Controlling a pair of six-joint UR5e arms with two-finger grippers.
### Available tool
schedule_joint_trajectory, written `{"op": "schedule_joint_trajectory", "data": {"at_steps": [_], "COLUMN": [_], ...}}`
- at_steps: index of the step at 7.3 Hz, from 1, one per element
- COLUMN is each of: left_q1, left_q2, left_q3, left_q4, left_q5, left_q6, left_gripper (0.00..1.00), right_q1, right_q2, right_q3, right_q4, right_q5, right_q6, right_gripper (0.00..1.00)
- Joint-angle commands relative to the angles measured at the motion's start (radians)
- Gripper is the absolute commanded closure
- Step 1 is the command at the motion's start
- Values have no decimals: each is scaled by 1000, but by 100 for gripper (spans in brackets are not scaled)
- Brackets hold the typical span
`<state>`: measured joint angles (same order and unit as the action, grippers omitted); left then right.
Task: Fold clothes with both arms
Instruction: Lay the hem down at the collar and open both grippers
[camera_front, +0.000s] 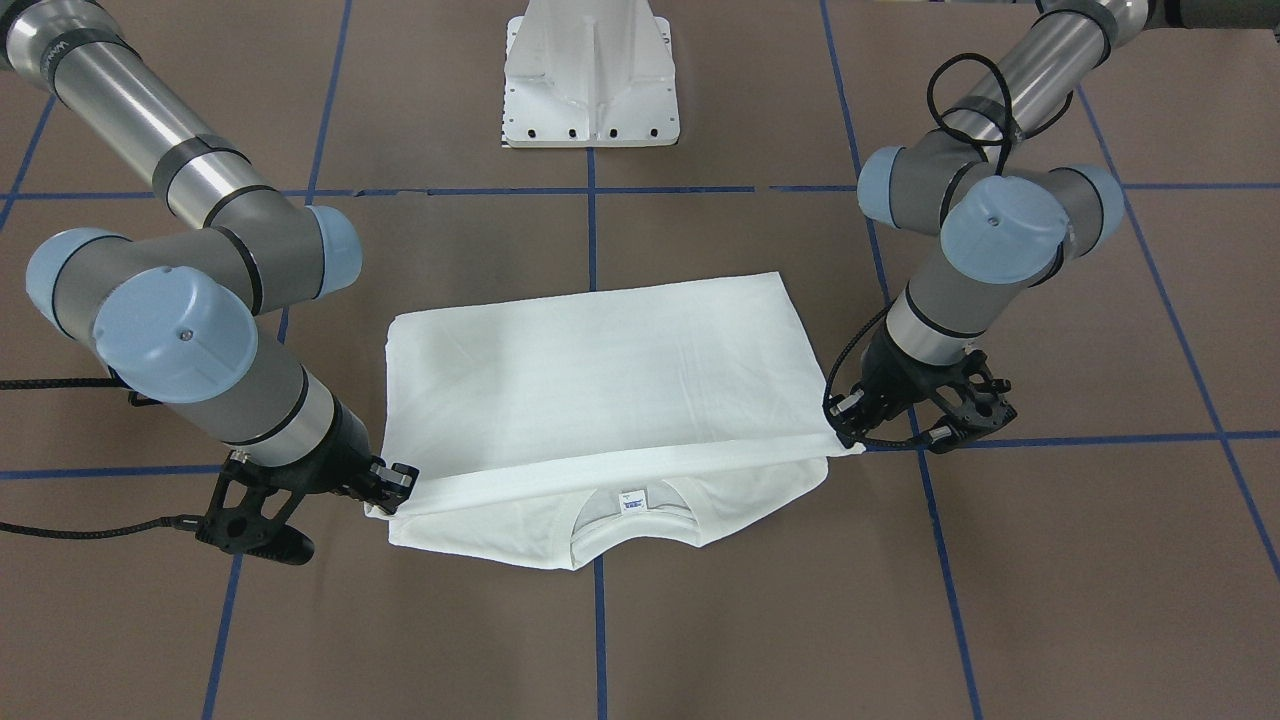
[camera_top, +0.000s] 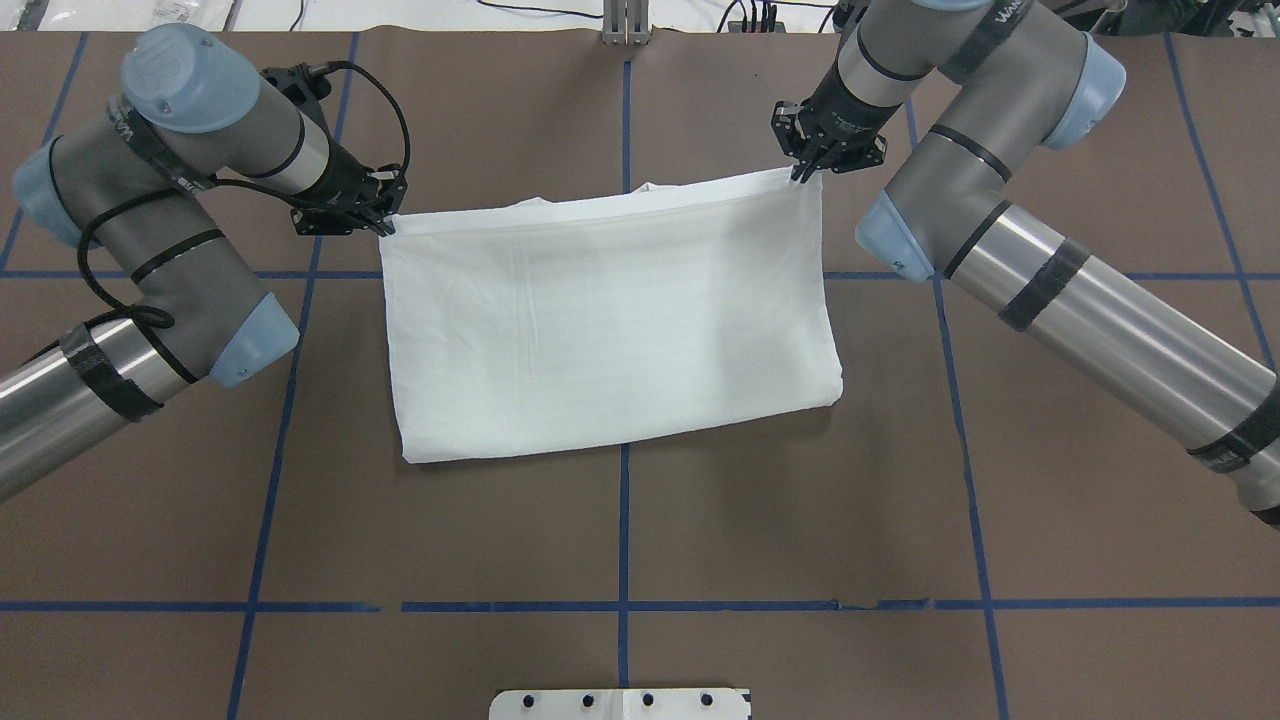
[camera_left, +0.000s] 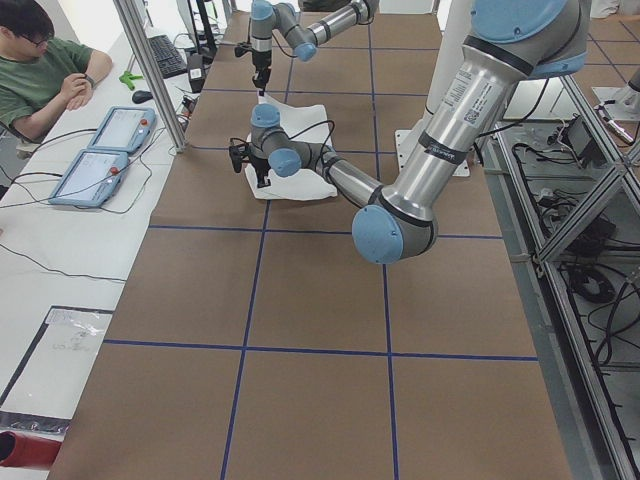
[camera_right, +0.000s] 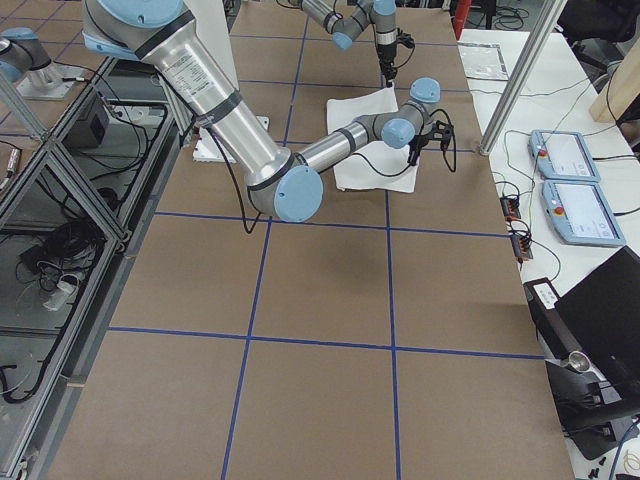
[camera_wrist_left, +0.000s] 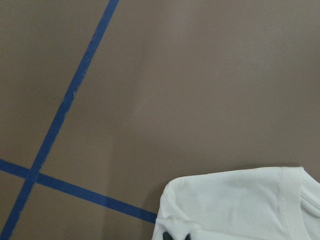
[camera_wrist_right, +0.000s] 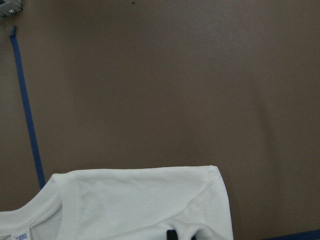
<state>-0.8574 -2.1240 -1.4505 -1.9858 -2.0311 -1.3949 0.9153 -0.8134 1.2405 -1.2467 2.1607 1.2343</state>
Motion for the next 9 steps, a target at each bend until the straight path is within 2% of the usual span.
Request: {"op": "schedule_joint_trajectory", "data": {"at_steps": [1, 6, 7, 8, 9], "left_q1": [0, 4, 6, 6, 4], "left_q2": [-7, -34, -34, -34, -34], "left_q3": [42, 42, 44, 44, 44], "left_q4": [-38, -34, -34, -34, -34], "left_q5": [0, 0, 2, 12, 25], "left_q6": [0, -10, -9, -9, -6], "left_gripper": [100, 100, 49, 14, 1], "right_q1": [-1, -24, -24, -26, -29], "right_q2": [13, 36, 30, 25, 23], "right_q3": [-32, -18, -19, -21, -21], "right_q4": [4, 3, 3, 4, 4], "right_q5": [-2, -2, -1, -2, -2], "right_q6": [-18, -16, -15, -19, -24], "right_gripper": [100, 100, 100, 49, 0]}}
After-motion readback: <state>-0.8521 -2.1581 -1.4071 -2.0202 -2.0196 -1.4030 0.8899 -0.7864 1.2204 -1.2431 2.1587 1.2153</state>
